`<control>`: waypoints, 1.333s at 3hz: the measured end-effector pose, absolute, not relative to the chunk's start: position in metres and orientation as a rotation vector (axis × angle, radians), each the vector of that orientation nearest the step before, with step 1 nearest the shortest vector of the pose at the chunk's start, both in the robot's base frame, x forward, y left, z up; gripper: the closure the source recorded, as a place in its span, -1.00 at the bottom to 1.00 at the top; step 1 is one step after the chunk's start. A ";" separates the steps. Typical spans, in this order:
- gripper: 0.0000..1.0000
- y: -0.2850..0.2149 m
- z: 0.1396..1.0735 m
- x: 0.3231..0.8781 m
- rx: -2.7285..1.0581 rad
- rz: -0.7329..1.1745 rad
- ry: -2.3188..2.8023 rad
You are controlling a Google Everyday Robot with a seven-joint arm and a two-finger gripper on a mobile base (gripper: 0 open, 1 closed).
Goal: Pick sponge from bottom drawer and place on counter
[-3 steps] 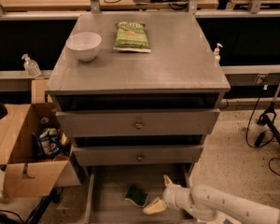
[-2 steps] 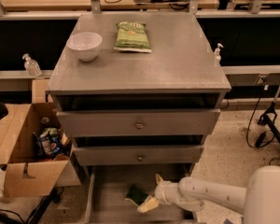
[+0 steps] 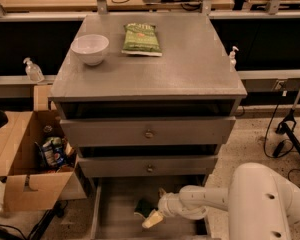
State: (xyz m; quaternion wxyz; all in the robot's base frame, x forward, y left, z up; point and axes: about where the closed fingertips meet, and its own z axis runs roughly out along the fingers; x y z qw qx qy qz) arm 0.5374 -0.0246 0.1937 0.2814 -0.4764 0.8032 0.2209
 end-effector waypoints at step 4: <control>-0.92 0.022 0.117 0.530 -1.333 0.643 2.164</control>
Offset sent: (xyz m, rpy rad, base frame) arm -0.0086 0.0379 -0.0662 0.0228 0.0312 0.0436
